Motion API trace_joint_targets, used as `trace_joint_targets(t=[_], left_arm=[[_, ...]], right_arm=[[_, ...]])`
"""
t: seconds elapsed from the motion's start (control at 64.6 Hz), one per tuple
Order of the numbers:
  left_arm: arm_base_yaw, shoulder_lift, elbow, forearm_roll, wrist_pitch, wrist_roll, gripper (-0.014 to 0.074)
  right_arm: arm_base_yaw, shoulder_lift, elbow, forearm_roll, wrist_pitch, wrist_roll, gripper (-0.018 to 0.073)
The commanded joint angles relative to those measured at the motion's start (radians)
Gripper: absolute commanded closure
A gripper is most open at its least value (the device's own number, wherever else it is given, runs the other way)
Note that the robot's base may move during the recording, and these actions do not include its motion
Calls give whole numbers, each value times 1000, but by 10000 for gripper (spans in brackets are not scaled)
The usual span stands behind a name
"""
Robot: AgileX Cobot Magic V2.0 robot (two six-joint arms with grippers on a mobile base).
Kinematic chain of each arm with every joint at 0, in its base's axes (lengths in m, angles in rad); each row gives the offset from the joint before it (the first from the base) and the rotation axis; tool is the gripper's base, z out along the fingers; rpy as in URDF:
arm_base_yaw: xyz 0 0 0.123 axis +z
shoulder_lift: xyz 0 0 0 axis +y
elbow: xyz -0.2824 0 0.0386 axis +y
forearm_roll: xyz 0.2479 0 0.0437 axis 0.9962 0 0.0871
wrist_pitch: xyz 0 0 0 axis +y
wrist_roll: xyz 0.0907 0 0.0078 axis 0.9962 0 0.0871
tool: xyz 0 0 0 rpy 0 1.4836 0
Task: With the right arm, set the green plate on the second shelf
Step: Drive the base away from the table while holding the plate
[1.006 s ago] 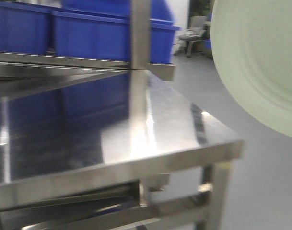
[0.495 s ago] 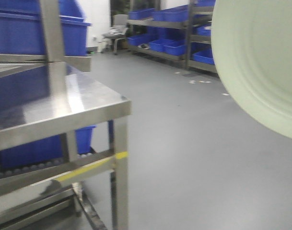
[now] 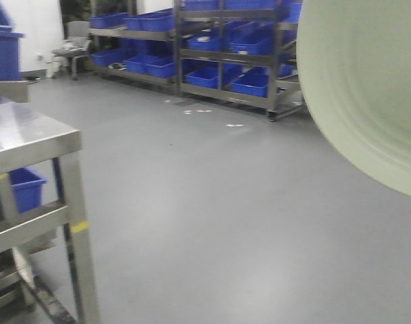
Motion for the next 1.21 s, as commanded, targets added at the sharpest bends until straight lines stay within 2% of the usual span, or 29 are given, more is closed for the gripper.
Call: trace_joint_targets(t=[0.0, 1.191], left_arm=[[-7, -17, 40, -3, -88, -2, 466], [-5, -17, 40, -3, -88, -2, 466]], right_arm=[[-7, -18, -36, -2, -116, 7, 503], [-7, -18, -36, -2, -116, 7, 503]])
